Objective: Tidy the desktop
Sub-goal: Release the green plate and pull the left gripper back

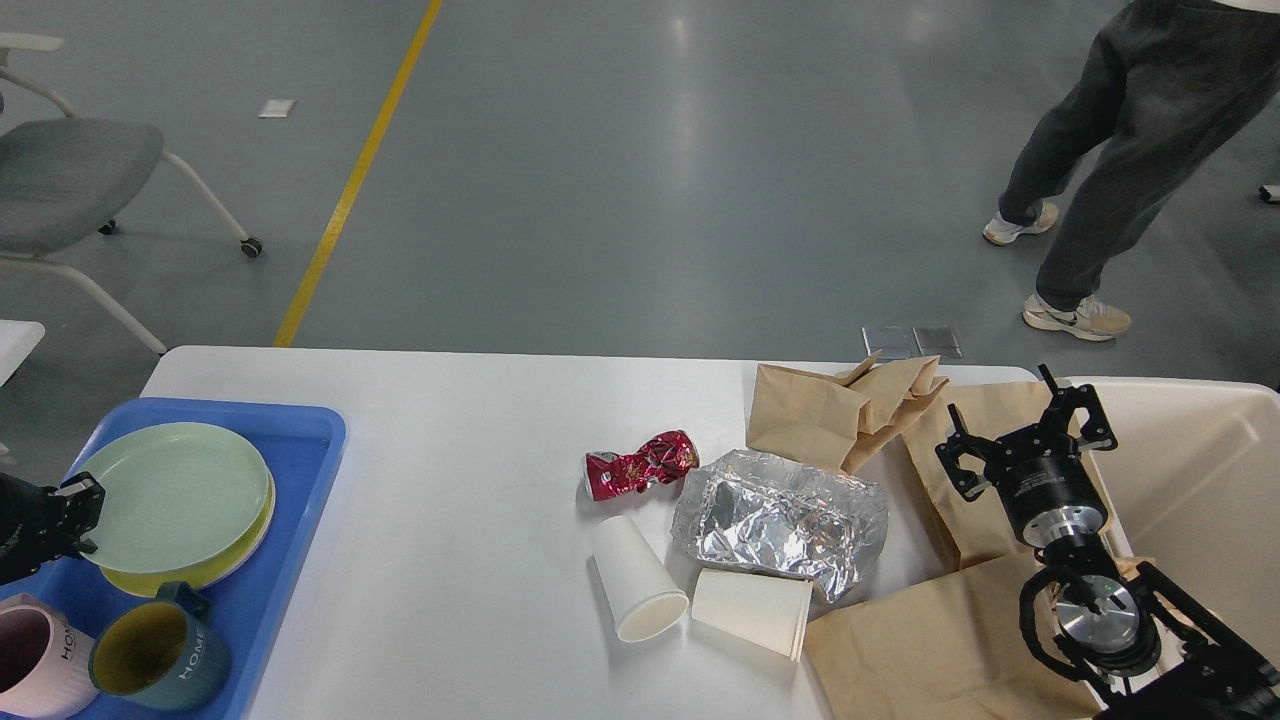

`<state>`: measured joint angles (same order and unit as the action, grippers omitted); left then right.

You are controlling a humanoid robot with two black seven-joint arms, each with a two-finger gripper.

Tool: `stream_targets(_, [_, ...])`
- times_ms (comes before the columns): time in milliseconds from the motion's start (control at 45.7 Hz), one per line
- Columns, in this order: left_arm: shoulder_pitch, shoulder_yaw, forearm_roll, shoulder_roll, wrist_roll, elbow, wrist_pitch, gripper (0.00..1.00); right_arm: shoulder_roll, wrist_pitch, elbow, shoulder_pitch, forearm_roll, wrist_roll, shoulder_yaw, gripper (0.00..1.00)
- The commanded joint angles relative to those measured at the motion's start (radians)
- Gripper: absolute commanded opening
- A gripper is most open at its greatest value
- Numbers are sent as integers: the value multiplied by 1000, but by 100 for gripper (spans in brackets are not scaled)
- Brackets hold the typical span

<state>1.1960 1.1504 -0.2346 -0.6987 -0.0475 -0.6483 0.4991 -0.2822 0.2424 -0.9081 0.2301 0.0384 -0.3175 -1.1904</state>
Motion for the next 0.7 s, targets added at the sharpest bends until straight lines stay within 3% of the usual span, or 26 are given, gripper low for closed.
stream_targets(0, [-9,-1,6,5,-5,-1,-5,0,0,0,0,0,0,0,0,100])
stream_targets(306, [-24,-11,6,5,-29,-1,-80,0,0,0,0,0,0,0,0,100])
stream_targets(459, [-30,-38,6,7,-29,-2,-77,3,0,0,0,0,0,0,0,100])
stream_targets(678, [-55,-74,6,8,-31,-8,-86,18,0,0,0,0,0,0,0,100])
